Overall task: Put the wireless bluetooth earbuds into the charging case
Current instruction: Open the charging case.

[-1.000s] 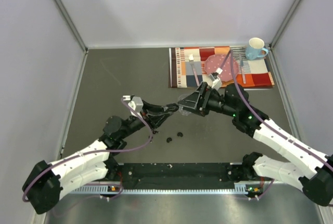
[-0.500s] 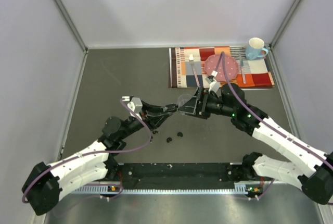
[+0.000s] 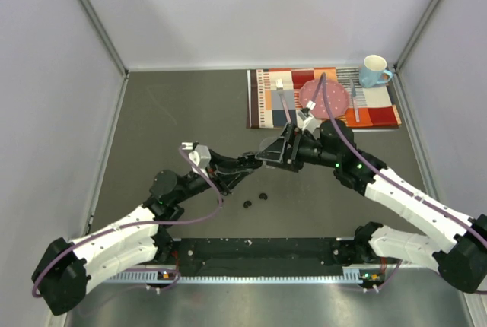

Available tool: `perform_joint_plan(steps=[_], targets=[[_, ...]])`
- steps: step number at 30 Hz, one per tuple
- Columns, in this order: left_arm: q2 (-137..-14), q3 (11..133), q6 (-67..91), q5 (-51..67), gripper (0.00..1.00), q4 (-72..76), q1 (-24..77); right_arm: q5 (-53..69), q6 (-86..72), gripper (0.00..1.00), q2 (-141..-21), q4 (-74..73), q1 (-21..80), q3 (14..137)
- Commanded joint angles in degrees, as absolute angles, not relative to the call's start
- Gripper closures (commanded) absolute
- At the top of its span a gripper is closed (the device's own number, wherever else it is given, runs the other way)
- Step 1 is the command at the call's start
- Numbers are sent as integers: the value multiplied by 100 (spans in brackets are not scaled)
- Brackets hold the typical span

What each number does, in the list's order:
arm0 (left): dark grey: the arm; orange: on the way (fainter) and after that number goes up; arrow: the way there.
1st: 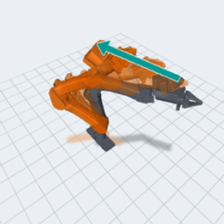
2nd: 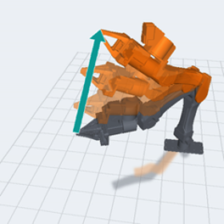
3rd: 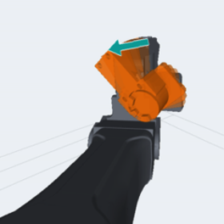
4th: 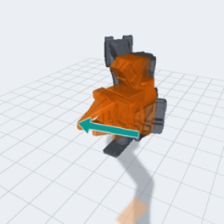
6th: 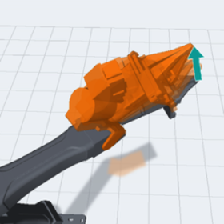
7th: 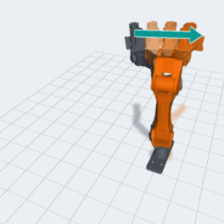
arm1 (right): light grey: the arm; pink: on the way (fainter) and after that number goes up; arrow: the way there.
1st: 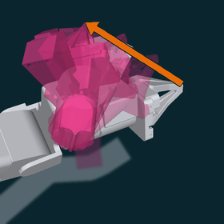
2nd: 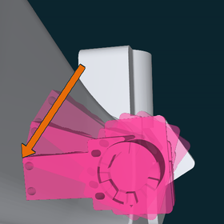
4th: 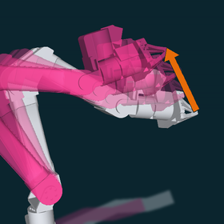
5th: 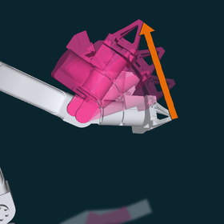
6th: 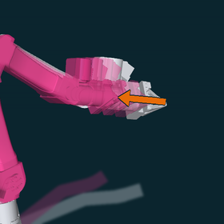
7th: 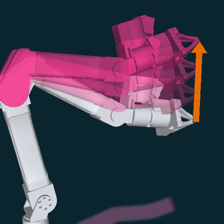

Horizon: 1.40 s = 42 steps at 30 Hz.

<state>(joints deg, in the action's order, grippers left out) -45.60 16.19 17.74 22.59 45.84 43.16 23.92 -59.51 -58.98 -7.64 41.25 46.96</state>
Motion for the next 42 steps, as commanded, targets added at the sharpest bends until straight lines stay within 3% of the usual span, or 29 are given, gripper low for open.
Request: perform_joint_plan(steps=[1,11,20,23,30,40,42], targets=[[-4509,1846,1635,2926,100,4861,4359,2346,-6336,26,-5985,-44,4157,4685],[-4342,1767,1468,2190,100,4483,4351,2848,-6767,25,-6030,913,4166,4483],[-4104,1687,1266,1696,100,4482,4351,2918,-6811,25,-5809,694,4166,4351],[-4139,1740,1239,1766,100,4456,4359,2997,-6917,29,-5888,791,4166,4333],[-4184,1793,1222,1933,100,4517,4359,3138,-7093,52,-6161,932,4166,4359],[-4175,1811,1090,2136,100,4623,4351,3349,-7391,54,-6425,1432,4166,4254],[-4192,1819,1081,2153,100,4632,4359,3384,-7435,59,-6442,1494,4166,4254]])
